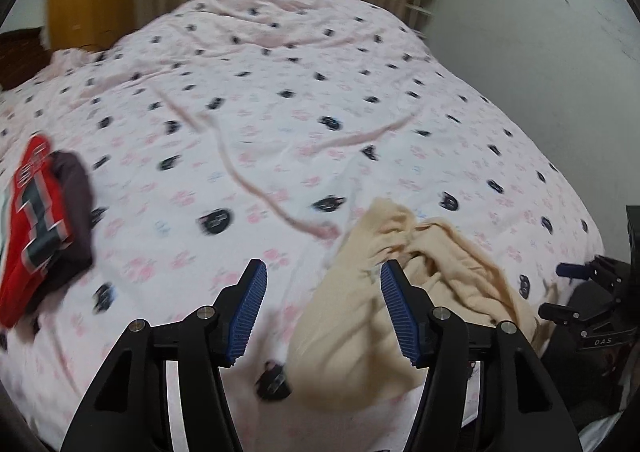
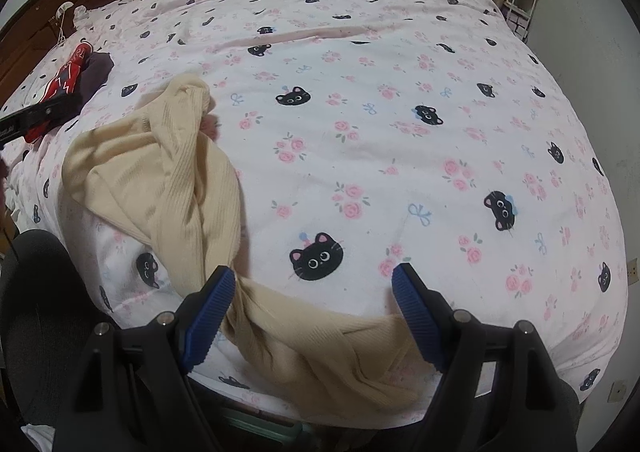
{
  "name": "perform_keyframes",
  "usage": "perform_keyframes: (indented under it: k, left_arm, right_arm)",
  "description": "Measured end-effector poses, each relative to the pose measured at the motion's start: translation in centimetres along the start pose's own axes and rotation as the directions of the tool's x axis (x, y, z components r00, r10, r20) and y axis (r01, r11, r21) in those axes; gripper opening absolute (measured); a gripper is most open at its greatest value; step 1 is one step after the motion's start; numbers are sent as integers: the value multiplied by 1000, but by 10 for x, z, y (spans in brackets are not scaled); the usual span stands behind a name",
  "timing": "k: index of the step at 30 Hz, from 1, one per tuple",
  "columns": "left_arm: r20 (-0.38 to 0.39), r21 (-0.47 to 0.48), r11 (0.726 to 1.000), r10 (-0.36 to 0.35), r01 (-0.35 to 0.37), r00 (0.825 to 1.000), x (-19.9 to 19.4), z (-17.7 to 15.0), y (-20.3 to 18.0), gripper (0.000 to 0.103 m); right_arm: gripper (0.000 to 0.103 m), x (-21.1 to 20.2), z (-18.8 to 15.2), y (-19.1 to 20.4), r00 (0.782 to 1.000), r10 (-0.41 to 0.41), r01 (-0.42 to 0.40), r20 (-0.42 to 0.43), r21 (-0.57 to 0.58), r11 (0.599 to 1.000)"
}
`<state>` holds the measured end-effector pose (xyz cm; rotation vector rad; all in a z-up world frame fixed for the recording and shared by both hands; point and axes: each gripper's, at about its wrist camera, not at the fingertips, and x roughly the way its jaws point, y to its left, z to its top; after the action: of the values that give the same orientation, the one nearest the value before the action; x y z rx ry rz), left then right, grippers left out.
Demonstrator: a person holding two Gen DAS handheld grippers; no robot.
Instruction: Fold clothes
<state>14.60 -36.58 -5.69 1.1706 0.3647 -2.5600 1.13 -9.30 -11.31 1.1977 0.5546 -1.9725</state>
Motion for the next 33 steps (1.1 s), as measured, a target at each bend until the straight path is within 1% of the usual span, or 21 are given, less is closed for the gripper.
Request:
perform_keyframes:
  k: [2, 4, 5, 6, 9, 12, 14, 16, 19, 23, 24, 26, 27, 28, 29, 31, 33]
  left_arm:
    - [-23, 49, 998, -30, 31, 999, 15, 9, -10, 54]
    - [-43, 94, 993, -69, 73, 997, 29, 18, -20, 51]
    - [-52, 114, 989, -86, 91, 995, 34, 22, -26, 47]
    - [-62, 133, 985, -97, 105, 993, 40, 26, -31, 45]
    - [-110, 178, 974, -120, 139, 987, 59, 39, -43, 42]
    - [-162, 188, 969, -132, 162, 978, 75, 48, -49, 38]
    - [-194, 196, 967, -125, 163, 973, 85, 52, -50, 36]
    - [-224, 200, 967, -110, 156, 968, 95, 57, -49, 36]
    - [-261, 179, 973, -96, 146, 960, 104, 61, -42, 36]
    - [-317, 149, 971, -132, 187, 939, 113, 62, -38, 36]
    - [-317, 142, 971, -138, 191, 938, 113, 62, -37, 36]
    - [-301, 129, 974, -142, 188, 943, 110, 63, -36, 34]
    - [-292, 122, 975, -144, 186, 945, 109, 64, -35, 23]
    - [-284, 115, 976, -146, 185, 948, 107, 64, -35, 14]
    - [-276, 109, 977, -148, 183, 950, 106, 65, -34, 9]
    - [-259, 95, 979, -151, 181, 954, 103, 65, -33, 5]
    - [-243, 81, 981, -154, 178, 958, 100, 66, -31, 4]
  right_arm:
    - [82, 0, -2, -2, 1000, -2, 2, -4, 3, 1000]
    - [82, 0, -4, -4, 1000, -4, 4, -8, 5, 1000]
    - [82, 0, -5, -6, 1000, -5, 5, -10, 5, 1000]
    - [82, 0, -6, -7, 1000, -6, 6, -13, 6, 1000]
    - [82, 0, -8, -11, 1000, -10, 10, -19, 9, 1000]
    - [82, 0, -8, -14, 1000, -11, 11, -22, 14, 1000]
    - [82, 0, -7, -17, 1000, -12, 12, -24, 18, 1000]
    - [82, 1, -7, -19, 1000, -11, 12, -24, 21, 1000]
    - [82, 3, -5, -22, 1000, -10, 11, -27, 24, 1000]
    - [82, 4, -5, -26, 999, -5, 6, -31, 32, 999]
    - [82, 5, -5, -27, 999, -4, 5, -33, 34, 999]
    - [82, 7, -5, -28, 999, -3, 4, -38, 37, 999]
    - [82, 8, -4, -29, 999, -1, 3, -41, 39, 999]
    - [82, 9, -4, -29, 999, 0, 2, -44, 41, 999]
    - [82, 10, -4, -29, 999, 0, 2, -46, 42, 999]
    - [82, 10, -4, -30, 999, -2, 4, -47, 42, 999]
    - [82, 10, -4, -30, 999, -4, 6, -48, 43, 999]
